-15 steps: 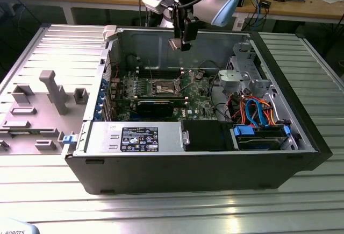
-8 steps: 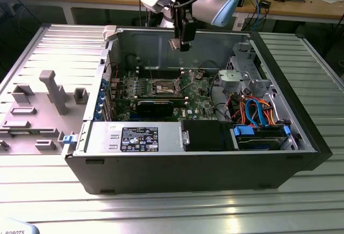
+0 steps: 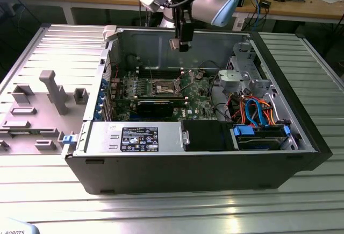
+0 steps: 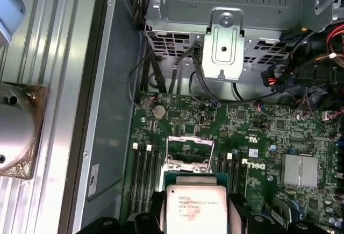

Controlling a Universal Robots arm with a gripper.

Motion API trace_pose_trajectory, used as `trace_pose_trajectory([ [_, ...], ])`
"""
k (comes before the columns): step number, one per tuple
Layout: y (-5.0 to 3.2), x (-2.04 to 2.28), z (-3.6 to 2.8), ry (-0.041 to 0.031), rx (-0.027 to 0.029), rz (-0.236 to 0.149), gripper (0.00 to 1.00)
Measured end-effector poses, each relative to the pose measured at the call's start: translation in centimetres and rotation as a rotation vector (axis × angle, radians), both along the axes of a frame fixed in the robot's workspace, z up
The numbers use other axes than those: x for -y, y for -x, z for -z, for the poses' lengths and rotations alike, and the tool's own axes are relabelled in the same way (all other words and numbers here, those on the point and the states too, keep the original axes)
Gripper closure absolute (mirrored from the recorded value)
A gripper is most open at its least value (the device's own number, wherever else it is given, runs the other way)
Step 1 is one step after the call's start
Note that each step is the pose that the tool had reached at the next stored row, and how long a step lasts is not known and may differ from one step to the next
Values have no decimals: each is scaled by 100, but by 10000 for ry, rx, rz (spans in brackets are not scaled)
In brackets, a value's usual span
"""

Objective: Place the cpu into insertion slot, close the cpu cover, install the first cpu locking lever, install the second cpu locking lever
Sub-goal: 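Place the cpu into insertion slot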

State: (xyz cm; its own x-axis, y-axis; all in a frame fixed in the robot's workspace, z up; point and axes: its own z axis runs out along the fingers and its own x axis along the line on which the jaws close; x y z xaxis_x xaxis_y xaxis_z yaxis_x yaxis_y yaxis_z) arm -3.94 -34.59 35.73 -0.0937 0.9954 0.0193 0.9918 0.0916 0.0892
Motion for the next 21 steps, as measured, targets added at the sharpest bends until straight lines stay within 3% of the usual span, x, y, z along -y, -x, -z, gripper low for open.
trace_pose_trajectory([
  [7,13,0,21,-1,-1,174,45],
  [11,18,0,54,3,-33,530,45],
  [21,19,0,77,0,-35,532,45],
])
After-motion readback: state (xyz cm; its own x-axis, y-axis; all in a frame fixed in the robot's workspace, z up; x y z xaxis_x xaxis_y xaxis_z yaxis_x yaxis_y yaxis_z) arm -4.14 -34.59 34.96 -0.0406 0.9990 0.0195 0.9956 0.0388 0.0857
